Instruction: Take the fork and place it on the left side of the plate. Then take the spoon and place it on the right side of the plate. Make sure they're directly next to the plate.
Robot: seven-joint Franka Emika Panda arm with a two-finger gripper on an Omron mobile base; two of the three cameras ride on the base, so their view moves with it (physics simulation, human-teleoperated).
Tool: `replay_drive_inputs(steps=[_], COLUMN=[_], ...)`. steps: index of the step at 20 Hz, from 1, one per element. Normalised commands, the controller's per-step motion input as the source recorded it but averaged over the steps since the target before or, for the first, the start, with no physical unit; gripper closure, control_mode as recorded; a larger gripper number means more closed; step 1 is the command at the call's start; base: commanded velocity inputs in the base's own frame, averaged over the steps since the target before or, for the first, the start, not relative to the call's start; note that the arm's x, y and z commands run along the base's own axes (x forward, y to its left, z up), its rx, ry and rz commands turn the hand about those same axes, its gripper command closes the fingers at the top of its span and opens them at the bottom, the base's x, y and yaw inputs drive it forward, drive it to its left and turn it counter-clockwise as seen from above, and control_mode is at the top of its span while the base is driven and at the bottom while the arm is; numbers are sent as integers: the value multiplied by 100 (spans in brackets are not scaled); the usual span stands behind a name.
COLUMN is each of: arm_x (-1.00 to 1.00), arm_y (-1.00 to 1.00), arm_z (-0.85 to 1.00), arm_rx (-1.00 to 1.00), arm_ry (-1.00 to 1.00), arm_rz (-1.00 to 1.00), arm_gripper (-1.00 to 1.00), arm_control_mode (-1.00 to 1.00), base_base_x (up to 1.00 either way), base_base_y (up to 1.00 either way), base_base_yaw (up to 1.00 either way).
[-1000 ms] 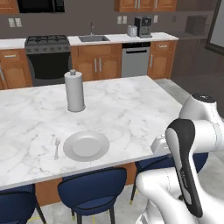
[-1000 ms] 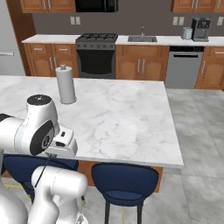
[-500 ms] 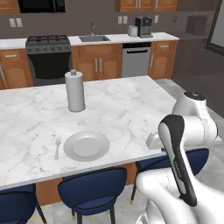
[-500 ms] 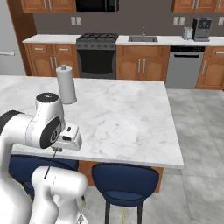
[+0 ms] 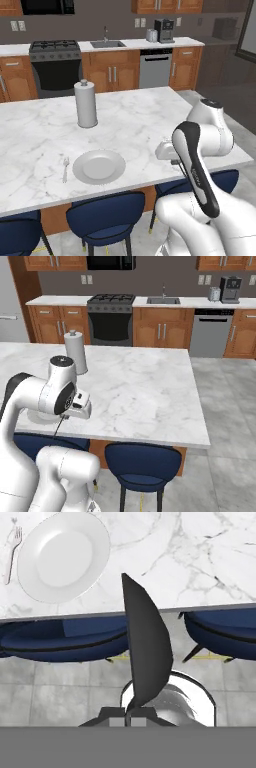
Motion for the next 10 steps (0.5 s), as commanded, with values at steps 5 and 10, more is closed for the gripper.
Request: replay_drive_inputs(steps=[5,10], arm_x=[44,52], arm_y=[50,2], arm_z=[0,-5], arm_rx=[1,4], arm_ry=[0,0], arm_rz=[-9,-7], arm_gripper=[100,100], arm_control_mode=[-100,-100], base_base_x=[0,0], base_base_y=[0,0], base_base_yaw=[0,0])
